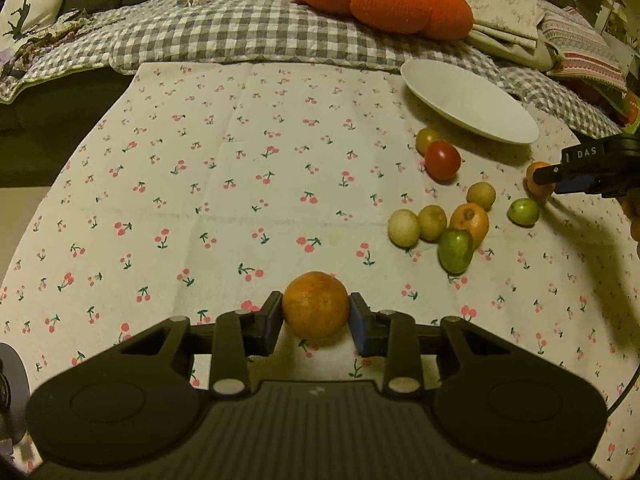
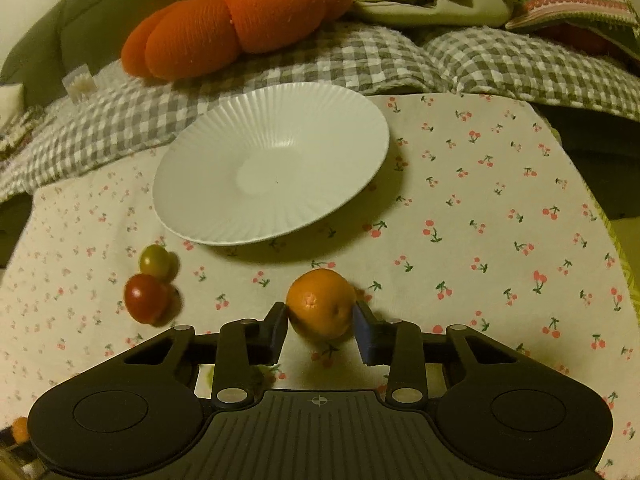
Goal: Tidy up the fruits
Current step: 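Carry both held oranges over the white plate with both tools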
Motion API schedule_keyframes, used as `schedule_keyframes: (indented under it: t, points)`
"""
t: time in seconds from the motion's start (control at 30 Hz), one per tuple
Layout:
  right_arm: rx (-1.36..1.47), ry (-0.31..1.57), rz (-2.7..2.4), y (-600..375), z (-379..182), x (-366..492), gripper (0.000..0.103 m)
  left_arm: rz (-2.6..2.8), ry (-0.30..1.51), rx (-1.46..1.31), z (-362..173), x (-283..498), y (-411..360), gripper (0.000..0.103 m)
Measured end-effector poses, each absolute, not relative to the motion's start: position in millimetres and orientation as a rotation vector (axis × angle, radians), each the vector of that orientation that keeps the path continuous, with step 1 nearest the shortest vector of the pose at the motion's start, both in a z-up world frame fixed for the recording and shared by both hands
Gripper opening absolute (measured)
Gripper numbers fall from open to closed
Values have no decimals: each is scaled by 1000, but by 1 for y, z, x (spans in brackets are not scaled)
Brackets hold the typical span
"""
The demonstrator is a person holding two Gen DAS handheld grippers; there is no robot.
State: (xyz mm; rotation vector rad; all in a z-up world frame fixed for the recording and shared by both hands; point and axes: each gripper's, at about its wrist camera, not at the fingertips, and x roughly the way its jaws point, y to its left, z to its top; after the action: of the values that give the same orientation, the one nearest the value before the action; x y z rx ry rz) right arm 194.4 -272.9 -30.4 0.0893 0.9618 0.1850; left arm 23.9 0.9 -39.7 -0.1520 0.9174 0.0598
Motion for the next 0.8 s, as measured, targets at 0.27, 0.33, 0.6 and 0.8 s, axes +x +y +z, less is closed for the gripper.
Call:
schedule_keyframes:
  t: [0.27,0.33,0.6,0.8]
  points:
    - [145,945,197,-276,-20,188,34,58,883,-154,-32,27,-3,33]
    - [173,948,203,-278,-18,188,34,63,871,-152,-28,30,-4,33]
    - [243,931,221,-288,-6,186,33,34,790,-113,3,57,-23,33]
    - [264,921,220,-294,-3,192,33,4,766,-46,12,94,-48,33]
